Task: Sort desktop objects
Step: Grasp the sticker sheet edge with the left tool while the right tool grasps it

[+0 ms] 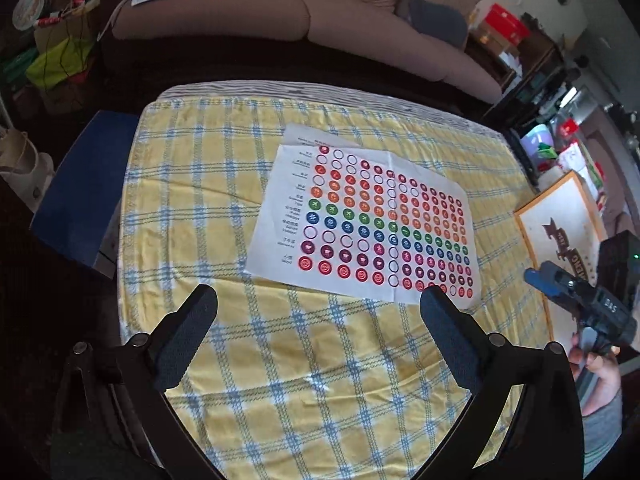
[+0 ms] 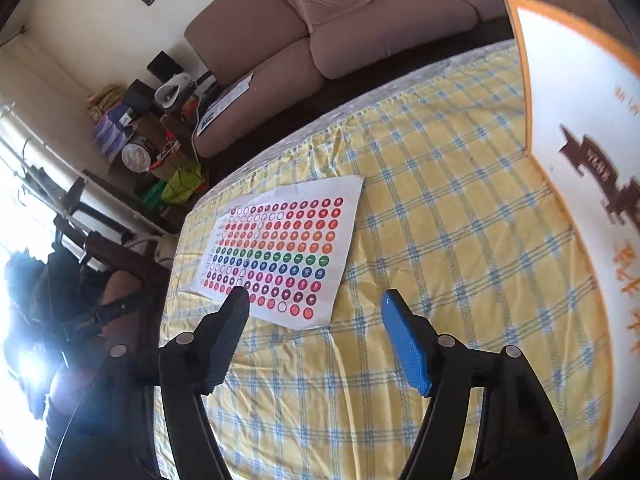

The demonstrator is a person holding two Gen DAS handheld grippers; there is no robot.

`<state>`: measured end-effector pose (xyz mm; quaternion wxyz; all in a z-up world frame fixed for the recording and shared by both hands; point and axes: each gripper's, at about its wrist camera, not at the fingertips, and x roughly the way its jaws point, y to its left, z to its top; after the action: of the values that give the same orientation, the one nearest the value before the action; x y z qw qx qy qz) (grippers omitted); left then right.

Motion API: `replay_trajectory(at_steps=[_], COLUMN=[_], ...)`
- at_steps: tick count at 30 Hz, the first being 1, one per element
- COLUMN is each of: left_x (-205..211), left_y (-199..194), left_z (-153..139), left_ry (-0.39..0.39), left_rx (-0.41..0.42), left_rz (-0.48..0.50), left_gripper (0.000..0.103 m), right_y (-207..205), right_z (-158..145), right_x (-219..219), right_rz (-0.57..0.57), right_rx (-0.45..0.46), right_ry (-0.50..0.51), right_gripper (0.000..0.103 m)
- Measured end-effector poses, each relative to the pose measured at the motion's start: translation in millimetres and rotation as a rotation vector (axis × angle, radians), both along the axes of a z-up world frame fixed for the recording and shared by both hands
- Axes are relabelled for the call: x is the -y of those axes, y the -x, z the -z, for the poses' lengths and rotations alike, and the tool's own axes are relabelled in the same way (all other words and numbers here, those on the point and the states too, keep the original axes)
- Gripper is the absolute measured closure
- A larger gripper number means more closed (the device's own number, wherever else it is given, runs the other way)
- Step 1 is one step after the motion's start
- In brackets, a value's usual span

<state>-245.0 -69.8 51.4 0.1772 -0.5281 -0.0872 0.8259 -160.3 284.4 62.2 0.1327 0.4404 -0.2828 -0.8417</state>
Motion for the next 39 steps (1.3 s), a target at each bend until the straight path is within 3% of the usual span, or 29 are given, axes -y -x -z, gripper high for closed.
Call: replay_trajectory(at_steps=[3, 6, 12, 17, 18, 19, 20, 24, 27, 30, 34, 39], left_x=[-19, -33, -51, -56, -56, -56, -56, -57, -53, -36, -23, -20], left_y=[10, 22, 36, 33, 32, 32, 32, 32, 31, 20, -6, -31], left_z=[9, 19, 43, 43, 43, 44, 44, 45, 44, 35, 20, 35], left_ry=[-0.007, -0.065, -0.086, -0.135, -0.143, -0.141, -0.142, -0.142, -0.161, -0.249, -0.370, -0.591], left_rx=[-0.006, 0.014, 0.079, 0.087, 0.087, 0.085, 0.085, 0.088, 0.096, 0.097, 0.096, 0.184], left_rz=[0.061, 0.097, 0.108, 0.114, 0.118, 0.119, 0.116, 0.102, 0.087, 0.013, -0.031, -0.087], left_gripper=[0.007, 0.008, 0.007, 0.005, 0.005, 0.005, 0.005, 0.004, 0.004, 0.004, 0.004, 0.004], right_y=[21, 37, 57, 65, 65, 65, 64, 57, 60, 59, 54, 40], right_z=[24, 39, 50, 47, 46, 47, 48, 47, 52, 59, 52, 43], right_x=[-1, 4, 8, 17, 17, 17, 17, 19, 30, 29, 31, 26], right_rz=[0.005, -0.004, -0.009, -0.055, -0.060, -0.064, -0.073, -0.127, -0.134, -0.082, -0.094, -0.042], right_rx=[0.021, 0.034, 0.044, 0.035, 0.029, 0.027, 0.025, -0.027, 0.032, 0.045, 0.026, 0.020], right_ry=[0.097, 0.128, 0.128, 0.104, 0.110, 0.125, 0.172, 0.339, 0.221, 0.223, 0.258, 0.474], right_gripper=[0.041, 0.045, 0.046, 0.046, 0.055, 0.077, 0.089, 0.092, 0.091, 0.092, 0.095, 0.095])
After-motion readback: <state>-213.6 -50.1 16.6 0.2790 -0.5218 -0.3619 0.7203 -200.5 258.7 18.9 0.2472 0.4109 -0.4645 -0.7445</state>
